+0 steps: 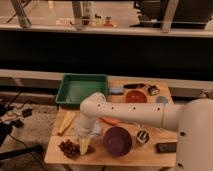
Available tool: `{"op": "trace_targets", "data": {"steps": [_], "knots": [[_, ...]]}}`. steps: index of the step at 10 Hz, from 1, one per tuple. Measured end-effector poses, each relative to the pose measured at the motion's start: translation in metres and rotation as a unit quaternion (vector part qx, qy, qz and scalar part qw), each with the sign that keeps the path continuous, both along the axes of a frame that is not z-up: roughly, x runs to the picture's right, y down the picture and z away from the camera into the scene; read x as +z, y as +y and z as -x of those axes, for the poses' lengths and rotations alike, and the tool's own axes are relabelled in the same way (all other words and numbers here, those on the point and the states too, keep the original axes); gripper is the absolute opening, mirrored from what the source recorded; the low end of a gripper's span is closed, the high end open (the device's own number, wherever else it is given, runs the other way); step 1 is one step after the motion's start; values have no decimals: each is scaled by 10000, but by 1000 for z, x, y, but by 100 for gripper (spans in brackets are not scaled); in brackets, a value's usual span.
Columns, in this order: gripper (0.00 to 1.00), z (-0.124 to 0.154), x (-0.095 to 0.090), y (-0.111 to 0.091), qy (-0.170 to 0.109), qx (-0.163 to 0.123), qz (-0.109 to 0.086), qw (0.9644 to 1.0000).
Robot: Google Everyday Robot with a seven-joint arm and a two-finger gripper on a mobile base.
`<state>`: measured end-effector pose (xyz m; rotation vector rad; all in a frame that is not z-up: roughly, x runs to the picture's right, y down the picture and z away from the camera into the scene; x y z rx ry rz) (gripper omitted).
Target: Place grapes in plastic cup
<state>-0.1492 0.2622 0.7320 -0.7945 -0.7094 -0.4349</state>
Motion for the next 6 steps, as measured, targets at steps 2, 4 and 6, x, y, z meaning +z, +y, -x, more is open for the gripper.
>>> {"op": "trace_targets", "data": {"steps": [2,4,6], "knots": [[80,-5,6,7,-100,88,92,9999],[80,-8,8,12,-210,189,146,9995],[80,-7,5,15,-345,199,141,9991]]}}
